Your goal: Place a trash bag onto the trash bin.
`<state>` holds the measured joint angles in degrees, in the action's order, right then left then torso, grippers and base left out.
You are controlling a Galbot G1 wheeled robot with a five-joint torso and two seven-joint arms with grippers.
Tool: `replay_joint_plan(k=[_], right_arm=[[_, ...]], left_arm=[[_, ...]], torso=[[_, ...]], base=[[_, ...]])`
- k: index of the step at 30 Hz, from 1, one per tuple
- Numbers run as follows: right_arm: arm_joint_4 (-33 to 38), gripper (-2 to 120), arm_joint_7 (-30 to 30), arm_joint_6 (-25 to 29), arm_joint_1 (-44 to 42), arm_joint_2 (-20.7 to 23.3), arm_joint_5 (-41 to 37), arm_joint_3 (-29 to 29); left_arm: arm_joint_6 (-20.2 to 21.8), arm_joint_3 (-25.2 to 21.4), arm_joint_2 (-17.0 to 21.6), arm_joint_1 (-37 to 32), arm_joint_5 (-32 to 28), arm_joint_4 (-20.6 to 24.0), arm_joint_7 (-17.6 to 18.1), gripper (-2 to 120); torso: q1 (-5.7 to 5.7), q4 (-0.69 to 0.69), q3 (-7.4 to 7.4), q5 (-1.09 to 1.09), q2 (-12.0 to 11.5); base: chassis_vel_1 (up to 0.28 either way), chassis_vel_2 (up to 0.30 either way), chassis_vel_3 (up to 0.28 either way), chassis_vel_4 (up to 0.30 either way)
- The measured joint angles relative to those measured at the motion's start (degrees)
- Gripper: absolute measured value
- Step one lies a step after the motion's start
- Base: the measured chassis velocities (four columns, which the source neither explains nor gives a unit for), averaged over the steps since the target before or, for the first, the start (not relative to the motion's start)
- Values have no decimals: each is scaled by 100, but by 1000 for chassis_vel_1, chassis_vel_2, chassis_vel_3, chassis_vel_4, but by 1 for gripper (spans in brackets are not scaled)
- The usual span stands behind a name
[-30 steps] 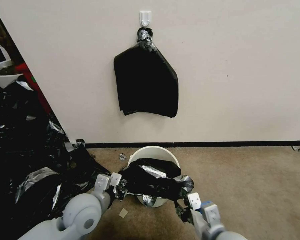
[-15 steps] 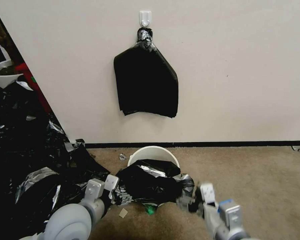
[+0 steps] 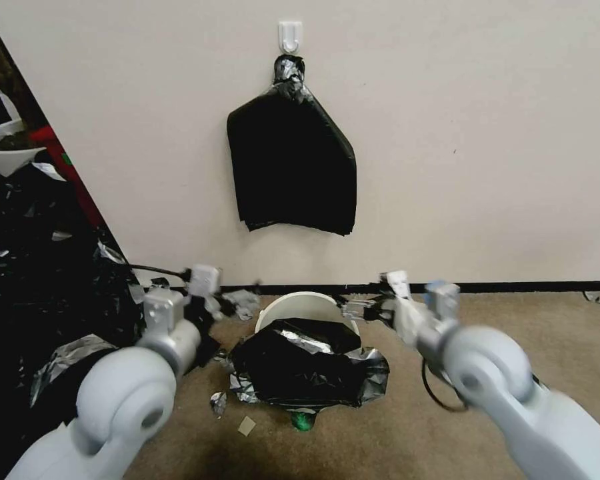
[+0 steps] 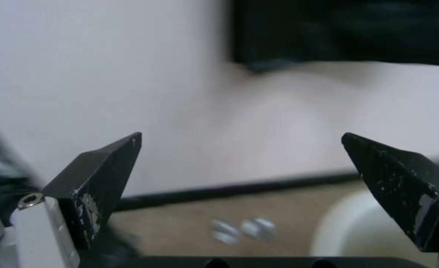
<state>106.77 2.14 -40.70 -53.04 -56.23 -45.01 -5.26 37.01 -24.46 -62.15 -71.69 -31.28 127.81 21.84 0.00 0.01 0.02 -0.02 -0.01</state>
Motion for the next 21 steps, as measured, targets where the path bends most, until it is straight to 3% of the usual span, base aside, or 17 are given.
replay_joint_plan(k=[2, 7, 17, 21], right_arm=[[-886, 100, -803, -10, 380, -267, 855, 267], [-1393, 96, -1408, -10, 577, -491, 1517, 458], [-1611, 65, -1285, -1, 639, -663, 1733, 562], [-1595, 47, -839, 2, 625, -715, 1565, 563]], left_arm=[[-221, -313, -79, -9, 93, -340, -1, 100], [-291, -655, 61, -46, -123, -479, 3, 100], [-382, -765, 1, -64, -242, -534, 38, 100], [-422, -684, -27, -47, -245, -565, 68, 100]], torso=[[0, 1, 0, 1, -1], [0, -1, -1, 1, 0], [0, -1, -2, 1, 0], [0, 0, -2, 2, 0]], base=[[0, 0, 0, 0], [0, 0, 0, 0], [0, 0, 0, 0], [0, 0, 0, 0]])
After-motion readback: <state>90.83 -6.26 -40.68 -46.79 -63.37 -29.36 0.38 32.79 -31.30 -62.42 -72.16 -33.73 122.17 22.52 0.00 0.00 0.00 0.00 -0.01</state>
